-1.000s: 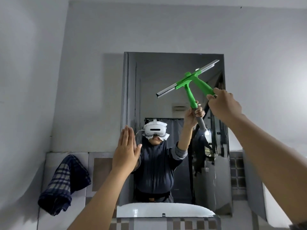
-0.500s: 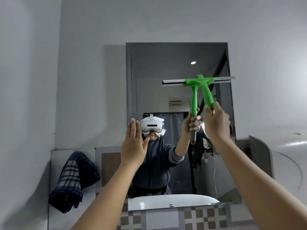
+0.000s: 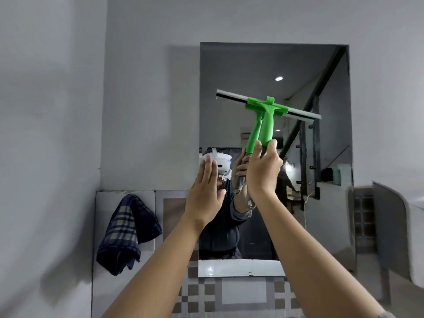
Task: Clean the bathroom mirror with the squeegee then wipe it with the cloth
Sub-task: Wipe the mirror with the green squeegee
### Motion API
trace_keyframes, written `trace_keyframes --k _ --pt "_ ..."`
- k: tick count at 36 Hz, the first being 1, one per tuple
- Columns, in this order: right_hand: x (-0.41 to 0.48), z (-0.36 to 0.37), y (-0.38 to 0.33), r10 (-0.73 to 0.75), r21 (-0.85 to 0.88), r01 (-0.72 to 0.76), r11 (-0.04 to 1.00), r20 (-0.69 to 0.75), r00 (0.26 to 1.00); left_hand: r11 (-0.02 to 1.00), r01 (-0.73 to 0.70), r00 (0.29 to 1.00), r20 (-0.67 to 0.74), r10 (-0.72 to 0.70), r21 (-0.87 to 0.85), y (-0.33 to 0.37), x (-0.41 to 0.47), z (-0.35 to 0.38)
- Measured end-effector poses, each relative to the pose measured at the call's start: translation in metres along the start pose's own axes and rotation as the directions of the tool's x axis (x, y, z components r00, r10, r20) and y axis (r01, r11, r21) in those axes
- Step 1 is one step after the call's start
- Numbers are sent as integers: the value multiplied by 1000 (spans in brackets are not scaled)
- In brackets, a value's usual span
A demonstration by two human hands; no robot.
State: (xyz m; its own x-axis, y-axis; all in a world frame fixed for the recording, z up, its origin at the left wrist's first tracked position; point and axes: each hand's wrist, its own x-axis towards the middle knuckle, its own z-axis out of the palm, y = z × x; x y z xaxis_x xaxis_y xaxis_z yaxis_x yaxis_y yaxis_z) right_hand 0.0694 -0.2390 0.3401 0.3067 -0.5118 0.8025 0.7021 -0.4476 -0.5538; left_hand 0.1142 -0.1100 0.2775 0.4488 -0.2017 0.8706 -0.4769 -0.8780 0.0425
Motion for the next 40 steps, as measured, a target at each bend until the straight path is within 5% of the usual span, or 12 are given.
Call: trace_keyframes --k 20,29,40 --pt "3 -24 36 -164 -169 229 959 328 930 986 136 981 -126 -148 -98 19 -42 39" --pt "41 -75 53 -372 -270 551 790 502 781 972 218 967 -114 -228 -90 29 -63 48" --pt "95 -119 55 -458 -345 751 564 626 631 972 235 967 -103 -234 -4 27 -62 52"
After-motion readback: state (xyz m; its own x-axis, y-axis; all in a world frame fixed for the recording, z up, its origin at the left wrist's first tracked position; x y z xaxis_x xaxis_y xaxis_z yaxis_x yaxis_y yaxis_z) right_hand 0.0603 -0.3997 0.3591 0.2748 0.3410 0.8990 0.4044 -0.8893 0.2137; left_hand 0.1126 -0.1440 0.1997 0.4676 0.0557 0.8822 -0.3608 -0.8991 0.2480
